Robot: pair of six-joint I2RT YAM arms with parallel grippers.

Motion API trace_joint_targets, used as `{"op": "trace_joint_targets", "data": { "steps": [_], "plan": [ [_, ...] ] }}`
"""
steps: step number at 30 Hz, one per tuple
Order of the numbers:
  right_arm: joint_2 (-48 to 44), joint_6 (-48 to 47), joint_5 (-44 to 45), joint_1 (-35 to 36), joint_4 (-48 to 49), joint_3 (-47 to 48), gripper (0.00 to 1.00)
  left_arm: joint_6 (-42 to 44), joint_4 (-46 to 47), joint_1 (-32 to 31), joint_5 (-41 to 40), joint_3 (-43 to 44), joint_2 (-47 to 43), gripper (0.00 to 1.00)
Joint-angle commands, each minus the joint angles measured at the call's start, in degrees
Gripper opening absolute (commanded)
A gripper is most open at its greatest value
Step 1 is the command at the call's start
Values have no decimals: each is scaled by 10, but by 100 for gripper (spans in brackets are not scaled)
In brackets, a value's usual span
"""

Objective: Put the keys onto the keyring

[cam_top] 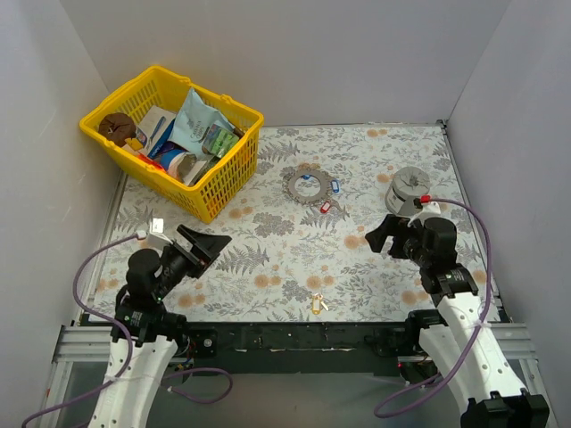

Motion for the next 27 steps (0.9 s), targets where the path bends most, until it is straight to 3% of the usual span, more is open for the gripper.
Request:
{"op": "trace_joint_targets", "data": {
  "steps": [1,5,6,13,18,23,25,26,27],
  "plan": [
    [43,-32,-23,0,12,46,98,115,-18,-2,50,119,84,98],
    [106,-40,-38,2,39,87,98,213,-3,-2,121,249,212,98],
    [132,-40,-42,3,53,101,98,224,-4,-2,122,298,260,98],
    [272,-40,-23,44,89,188,97,256,64,-50,76,405,460,98],
    [443,-54,-11,79,79,290,95,315,35,-191,-43,557,643,98],
    [609,-83,-35,122,30,482,77,348,-79,-241,-126,756,823,98],
    [685,-91,-36,147,16,537,67,352,-95,-246,-151,788,841,98],
    [710,-93,-44,154,2,571,61,352,-92,-247,-169,795,843,98],
    [758,-92,-46,159,-4,623,45,350,-86,-247,-176,798,835,98]
  ]
}}
